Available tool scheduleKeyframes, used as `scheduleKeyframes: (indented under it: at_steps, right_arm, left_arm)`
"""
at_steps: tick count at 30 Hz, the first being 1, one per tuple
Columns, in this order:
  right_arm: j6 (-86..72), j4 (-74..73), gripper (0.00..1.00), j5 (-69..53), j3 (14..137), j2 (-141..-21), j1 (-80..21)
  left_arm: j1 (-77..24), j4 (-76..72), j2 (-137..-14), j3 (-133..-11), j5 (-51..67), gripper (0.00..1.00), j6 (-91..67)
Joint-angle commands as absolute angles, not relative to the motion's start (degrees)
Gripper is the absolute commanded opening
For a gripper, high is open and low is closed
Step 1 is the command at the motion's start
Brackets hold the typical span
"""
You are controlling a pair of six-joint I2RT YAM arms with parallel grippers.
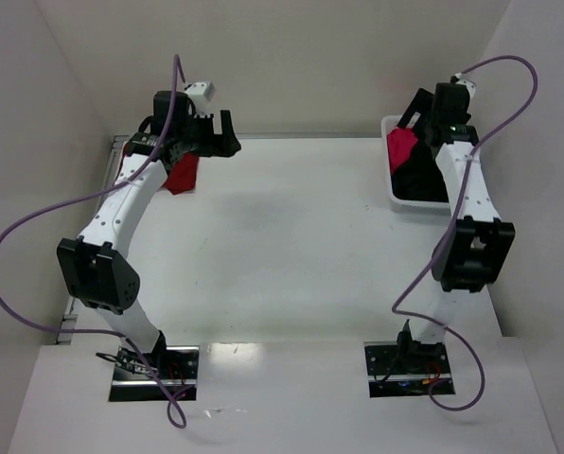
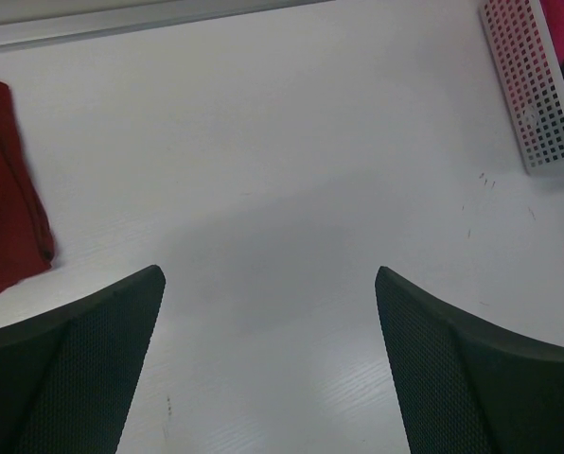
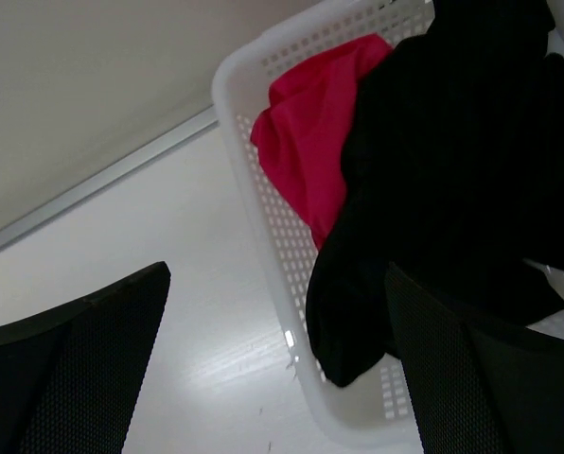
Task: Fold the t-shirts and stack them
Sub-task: Grab crumpled tshirt from bin with the right arm
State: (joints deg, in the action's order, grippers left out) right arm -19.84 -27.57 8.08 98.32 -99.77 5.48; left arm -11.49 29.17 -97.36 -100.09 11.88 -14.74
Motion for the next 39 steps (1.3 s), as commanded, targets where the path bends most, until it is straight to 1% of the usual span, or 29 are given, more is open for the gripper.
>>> scheduleKeyframes:
  at_steps: [1,3,5,8,9,11,13,15,16,18,24,28,31,36,39]
  right_arm:
    - [-21.4,-29.4,1.00,12.0,107.8,-107.5,5.7]
    - [-21.4,-33.5,1.00,15.5,114.1,-113.0,5.7]
    - [-21.4,-35.4,1.00,18.4,116.3,-115.5,5.7]
    - [-20.1,-35.9,1.00,22.1,116.3,-118.6,5.7]
    - [-20.1,-38.1,1.00,24.0,117.0,-119.4,5.7]
    - [-20.1,-39.1,0.98,24.5,117.6,-120.7,5.7]
    - [-20.7,-39.1,0.97,25.0,114.4,-120.1,6.2]
    - [-21.4,-39.1,0.94,24.4,111.3,-119.3,6.8]
    - [-22.0,-37.4,0.92,23.9,109.8,-118.7,6.8]
    - [-22.0,-34.5,0.90,22.4,104.9,-116.8,7.4]
    - [-23.0,-31.8,0.81,18.5,104.6,-120.1,8.6]
    - [-23.6,-31.3,0.81,17.9,106.4,-122.4,8.6]
    - [-23.6,-30.3,0.81,16.7,106.4,-121.5,8.6]
    - [-23.6,-25.0,0.81,15.6,102.8,-119.6,8.6]
    - [-23.6,-25.8,0.81,15.0,106.5,-123.6,8.6]
  left_arm:
    - [-11.4,27.2,-96.8,-99.9,13.6,1.00,-14.2]
    - [-11.4,25.8,-96.8,-97.7,14.8,1.00,-15.6]
    - [-12.0,25.3,-96.2,-96.6,16.3,1.00,-15.6]
    - [-12.0,26.3,-96.2,-95.5,13.2,1.00,-13.8]
    - [-12.0,26.3,-96.2,-94.8,11.7,1.00,-13.3]
    - [-12.0,27.1,-95.7,-94.8,9.2,1.00,-11.8]
    - [-12.0,27.8,-95.7,-94.2,6.5,1.00,-11.3]
    - [-12.0,27.8,-95.2,-94.2,6.0,1.00,-10.7]
    - [-12.0,27.8,-94.7,-93.5,6.0,1.00,-10.7]
    - [-12.0,27.8,-94.7,-92.8,6.9,1.00,-11.2]
    - [-12.0,27.2,-93.6,-91.6,8.3,1.00,-12.5]
    - [-12.0,27.2,-93.6,-91.1,8.3,1.00,-12.5]
    - [-12.0,27.2,-93.6,-91.1,8.3,1.00,-13.1]
    - [-12.0,26.1,-93.6,-90.5,8.9,1.00,-13.7]
    - [-12.0,25.6,-94.2,-90.0,9.7,1.00,-13.7]
